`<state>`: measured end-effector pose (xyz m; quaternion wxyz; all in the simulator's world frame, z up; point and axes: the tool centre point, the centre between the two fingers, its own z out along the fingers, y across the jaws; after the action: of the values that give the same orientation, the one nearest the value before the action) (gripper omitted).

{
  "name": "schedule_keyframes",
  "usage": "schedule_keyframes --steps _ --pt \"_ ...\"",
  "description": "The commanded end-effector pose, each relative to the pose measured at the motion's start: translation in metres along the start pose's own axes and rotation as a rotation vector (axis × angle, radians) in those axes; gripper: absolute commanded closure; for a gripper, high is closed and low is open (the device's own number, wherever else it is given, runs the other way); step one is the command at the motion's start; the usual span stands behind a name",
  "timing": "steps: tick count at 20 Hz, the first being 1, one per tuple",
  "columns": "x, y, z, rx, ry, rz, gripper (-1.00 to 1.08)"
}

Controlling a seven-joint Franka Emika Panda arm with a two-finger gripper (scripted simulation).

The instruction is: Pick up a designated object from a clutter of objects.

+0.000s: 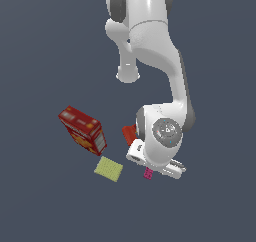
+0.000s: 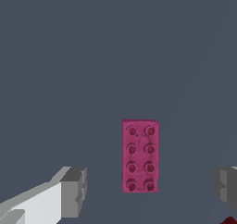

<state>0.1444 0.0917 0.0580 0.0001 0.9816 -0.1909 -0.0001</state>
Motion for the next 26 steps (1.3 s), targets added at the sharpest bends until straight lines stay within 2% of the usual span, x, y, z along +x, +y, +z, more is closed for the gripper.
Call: schedule_keyframes --steps 1,7,13,14,26 --pt "0.000 0.000 0.009 0.000 -0.001 0.001 -0.92" --pt "-0.001 0.000 0.039 0.000 0.000 0.002 -0.92" --pt "0.000 -0.001 0.046 0.000 0.000 0.002 -0.92" --pt "0.000 -0.001 0.046 0.000 0.000 0.002 1.08" --pt "0.000 0.000 0.045 0.000 0.000 0.002 1.08"
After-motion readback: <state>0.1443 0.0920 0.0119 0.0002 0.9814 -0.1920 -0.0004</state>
